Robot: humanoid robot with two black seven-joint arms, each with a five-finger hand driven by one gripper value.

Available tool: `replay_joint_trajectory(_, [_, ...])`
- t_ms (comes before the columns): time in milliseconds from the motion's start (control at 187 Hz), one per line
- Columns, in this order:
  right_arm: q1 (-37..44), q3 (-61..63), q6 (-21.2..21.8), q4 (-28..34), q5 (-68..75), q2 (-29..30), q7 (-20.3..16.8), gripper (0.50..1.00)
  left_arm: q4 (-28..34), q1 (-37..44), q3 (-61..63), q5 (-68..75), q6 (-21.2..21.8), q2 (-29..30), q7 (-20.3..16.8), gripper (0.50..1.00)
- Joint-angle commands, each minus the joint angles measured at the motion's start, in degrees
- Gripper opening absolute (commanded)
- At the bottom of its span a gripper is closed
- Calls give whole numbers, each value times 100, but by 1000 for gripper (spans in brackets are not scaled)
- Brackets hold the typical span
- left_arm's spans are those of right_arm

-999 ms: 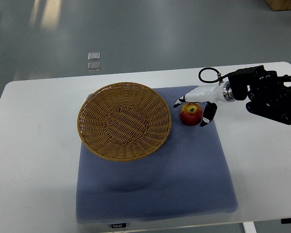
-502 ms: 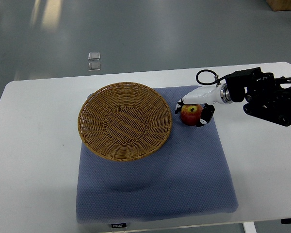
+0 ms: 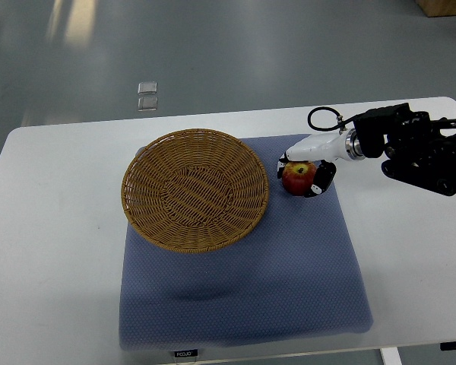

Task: Place red apple in basket with right hand
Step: 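Lift the apple with the right hand and carry it over the basket, then lower the apple into the basket center and open the right hand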

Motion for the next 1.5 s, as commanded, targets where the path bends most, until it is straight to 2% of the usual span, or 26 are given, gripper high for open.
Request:
replay_joint_trajectory(0, [35,17,17,0,0,-16,9,654,-6,0,0,0,0,0,-1,1000])
replay_joint_trajectory(102, [132,34,34,0,0,-51,9,654,3,0,0,0,0,0,-1,1000])
replay_joint_trajectory(438, [1371,96,439,9,27,-104,70,658,3,0,0,0,0,0,-1,1000])
replay_joint_trajectory(663, [1661,131,403,18,106,301,70,662,-6,0,0,0,0,0,-1,1000])
replay_joint_trajectory(668, [1687,209,403,9,88,527,70,662,3,0,0,0,0,0,-1,1000])
replay_joint_trajectory(679, [1696,236,403,9,88,564,62,662,-6,0,0,0,0,0,-1,1000])
replay_joint_trajectory(903, [1643,404,403,-9,79,1118,18,664,-6,0,0,0,0,0,-1,1000])
replay_joint_trajectory(1032, [1538,412,403,-61,70,1206,18,666,-6,0,0,0,0,0,-1,1000])
replay_joint_trajectory(1106, [1318,404,412,-325,62,1557,18,670,3,0,0,0,0,0,-1,1000])
replay_joint_trajectory(1497, [677,412,307,-940,27,2111,26,676,-6,0,0,0,0,0,-1,1000])
